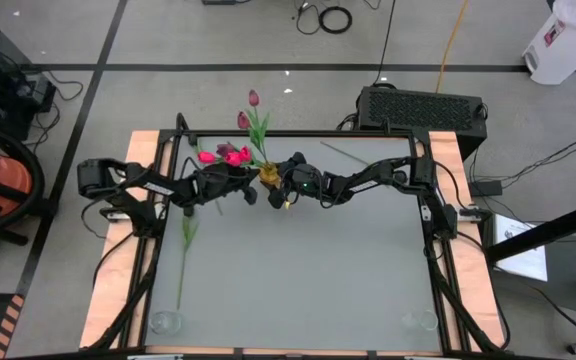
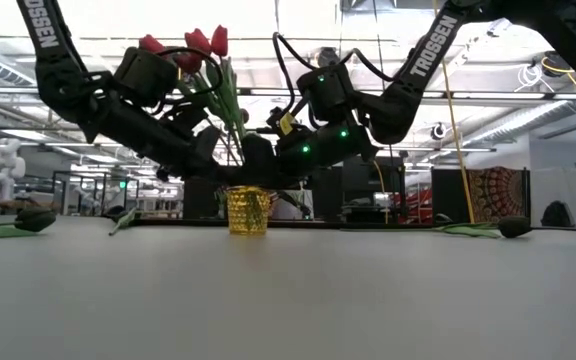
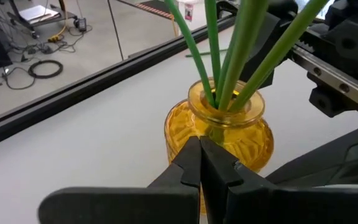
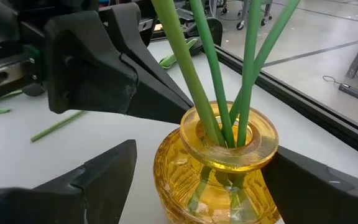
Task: Sort flowers into vase by color
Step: Move the yellow vase to the top of the table
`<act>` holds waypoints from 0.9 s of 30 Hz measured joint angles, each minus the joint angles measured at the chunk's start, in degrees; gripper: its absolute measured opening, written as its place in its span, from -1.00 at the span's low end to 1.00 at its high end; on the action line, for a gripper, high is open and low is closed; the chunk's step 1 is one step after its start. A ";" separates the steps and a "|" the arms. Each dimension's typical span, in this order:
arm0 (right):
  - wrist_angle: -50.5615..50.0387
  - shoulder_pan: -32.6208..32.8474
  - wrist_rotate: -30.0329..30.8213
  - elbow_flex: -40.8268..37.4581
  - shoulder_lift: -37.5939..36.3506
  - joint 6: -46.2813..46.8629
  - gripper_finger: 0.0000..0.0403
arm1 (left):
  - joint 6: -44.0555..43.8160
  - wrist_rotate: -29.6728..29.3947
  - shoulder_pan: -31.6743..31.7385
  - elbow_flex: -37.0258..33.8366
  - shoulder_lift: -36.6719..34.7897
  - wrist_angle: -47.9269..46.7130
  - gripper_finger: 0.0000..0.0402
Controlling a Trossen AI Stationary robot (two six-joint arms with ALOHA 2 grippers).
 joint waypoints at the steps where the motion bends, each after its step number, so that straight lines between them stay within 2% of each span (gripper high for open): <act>1: 0.13 0.00 0.01 0.00 0.00 0.00 0.62 | 0.02 0.20 0.15 0.00 0.00 -0.02 -1.00; 20: 0.81 0.00 0.00 0.00 0.01 1.70 0.62 | -0.53 3.25 2.60 0.00 0.11 -1.00 -1.00; 27: 0.77 0.00 0.38 0.00 0.00 1.70 0.62 | -0.59 4.18 2.37 0.09 2.95 1.53 -1.00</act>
